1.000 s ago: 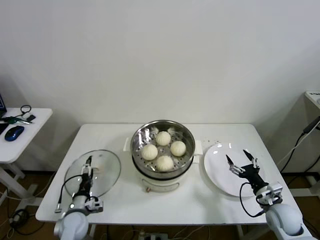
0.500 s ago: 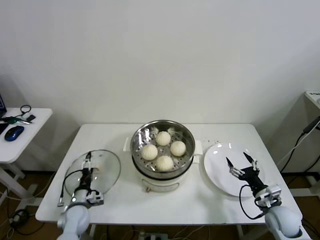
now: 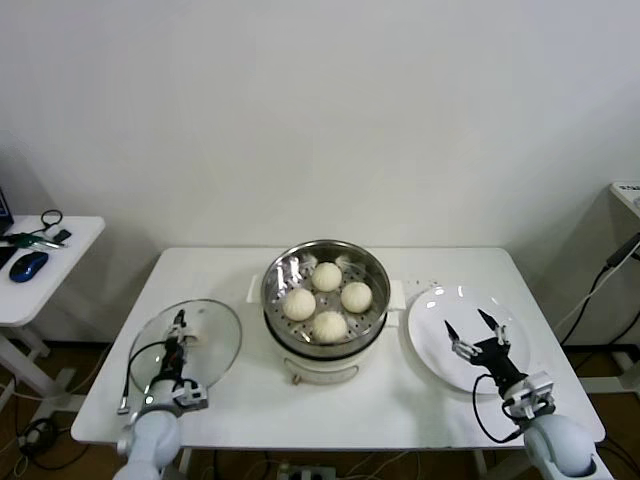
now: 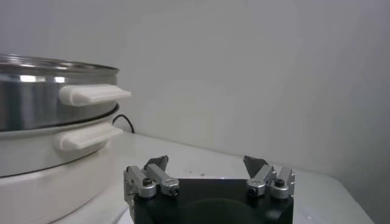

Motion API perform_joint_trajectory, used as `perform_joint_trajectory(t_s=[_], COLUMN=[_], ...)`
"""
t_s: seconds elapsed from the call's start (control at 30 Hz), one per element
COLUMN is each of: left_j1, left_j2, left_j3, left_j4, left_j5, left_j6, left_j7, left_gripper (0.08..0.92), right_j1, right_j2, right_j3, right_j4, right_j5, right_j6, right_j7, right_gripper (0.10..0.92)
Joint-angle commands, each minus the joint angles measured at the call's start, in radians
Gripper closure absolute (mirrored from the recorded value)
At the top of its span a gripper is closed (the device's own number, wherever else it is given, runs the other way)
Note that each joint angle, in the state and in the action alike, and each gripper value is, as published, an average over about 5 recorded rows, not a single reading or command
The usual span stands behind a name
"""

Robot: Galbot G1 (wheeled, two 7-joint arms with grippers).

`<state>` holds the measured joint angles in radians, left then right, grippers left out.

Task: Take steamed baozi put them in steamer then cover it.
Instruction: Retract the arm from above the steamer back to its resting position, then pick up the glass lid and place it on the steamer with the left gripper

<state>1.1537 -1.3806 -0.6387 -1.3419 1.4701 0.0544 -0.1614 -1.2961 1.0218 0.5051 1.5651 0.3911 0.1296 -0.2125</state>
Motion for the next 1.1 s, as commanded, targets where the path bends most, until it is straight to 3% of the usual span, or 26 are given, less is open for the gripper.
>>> perform_joint_trajectory(t_s=[0.03, 0.3, 0.4, 0.7, 1.1], left_j1=[-0.006, 0.007, 0.032, 0.172, 0.352], left_j2=[0.003, 0.014, 0.025, 0.074, 0.165], left_j3=[0.002, 0.008, 0.01, 0.007, 0.039], left_j4=[0.016, -0.026, -0.078, -0.344, -0.701], left_j5=[-0.022, -0.045, -0.073, -0.165, -0.194], left_j6=[-0.004, -0.004, 0.0, 0.058, 0.313], left_j7=[-0.005, 0.0, 0.004, 0.038, 0.059], left_gripper=[0.562, 0.795, 0.845, 0.85, 0.85], right_j1=[0.004, 0.007, 0.009, 0.017, 0.033], right_j2=[0.005, 0.006, 0.008, 0.008, -0.006], right_j3=[-0.004, -0.002, -0.002, -0.003, -0.001], right_j4=[-0.01, -0.018, -0.021, -0.026, -0.034], right_j5=[-0.012, -0.019, -0.021, -0.024, -0.031], right_j6=[0.003, 0.008, 0.01, 0.013, 0.01], right_j7=[-0.012, -0.013, -0.014, -0.013, -0.023], right_gripper=[0.203, 0.203, 0.203, 0.203, 0.203])
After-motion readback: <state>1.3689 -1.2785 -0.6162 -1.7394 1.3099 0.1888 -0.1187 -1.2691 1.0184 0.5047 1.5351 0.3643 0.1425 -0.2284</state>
